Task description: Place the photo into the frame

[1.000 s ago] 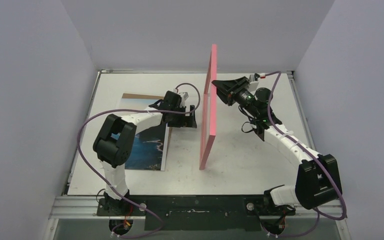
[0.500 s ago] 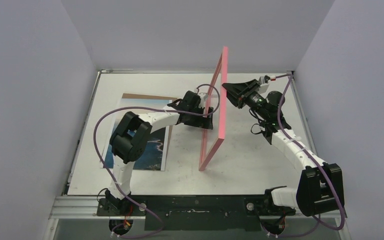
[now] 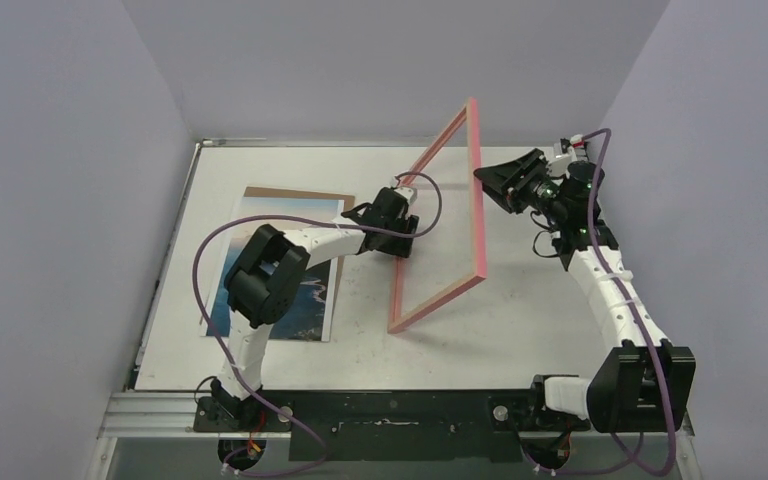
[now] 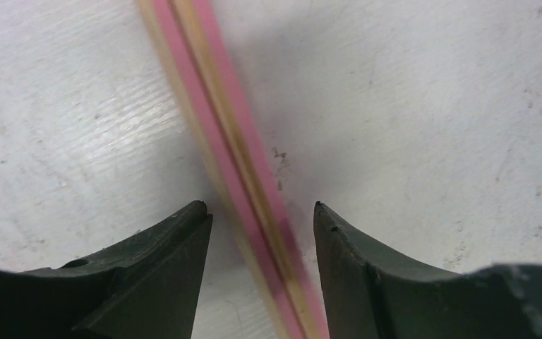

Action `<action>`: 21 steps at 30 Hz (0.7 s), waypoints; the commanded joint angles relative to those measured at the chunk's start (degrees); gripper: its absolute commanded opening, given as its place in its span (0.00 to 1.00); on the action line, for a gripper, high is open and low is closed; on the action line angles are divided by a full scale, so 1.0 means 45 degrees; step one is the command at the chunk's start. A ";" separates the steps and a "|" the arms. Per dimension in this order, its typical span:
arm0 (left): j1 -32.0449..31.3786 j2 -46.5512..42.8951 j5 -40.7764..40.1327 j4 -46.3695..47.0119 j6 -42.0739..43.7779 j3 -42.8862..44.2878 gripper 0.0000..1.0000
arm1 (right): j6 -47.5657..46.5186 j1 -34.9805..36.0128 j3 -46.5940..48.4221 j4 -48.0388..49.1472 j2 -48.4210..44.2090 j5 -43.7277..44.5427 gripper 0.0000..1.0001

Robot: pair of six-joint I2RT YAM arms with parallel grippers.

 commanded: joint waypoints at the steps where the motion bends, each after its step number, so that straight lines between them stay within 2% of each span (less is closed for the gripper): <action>1: 0.0179 -0.0200 -0.1033 -0.0923 0.0058 -0.0986 0.53 | -0.3298 -0.0373 -0.0006 -0.4262 0.0682 0.0431 0.44; 4: 0.0304 -0.0315 -0.1013 -0.0937 -0.0118 -0.1269 0.49 | -0.3429 -0.0861 -0.0291 -0.4393 0.0638 0.0246 0.54; 9: 0.0566 -0.0608 -0.0752 -0.0669 -0.0228 -0.1859 0.45 | -0.3560 -0.0957 -0.0390 -0.4395 0.0633 0.0372 0.57; 14: 0.0687 -0.0842 -0.0534 -0.0540 -0.0333 -0.2137 0.45 | -0.3843 -0.0981 -0.0559 -0.4572 0.0936 0.0547 0.66; 21: 0.0750 -0.0889 -0.0324 -0.0638 -0.0573 -0.2203 0.44 | -0.3910 -0.1272 -0.1741 -0.4115 0.1223 0.0854 0.68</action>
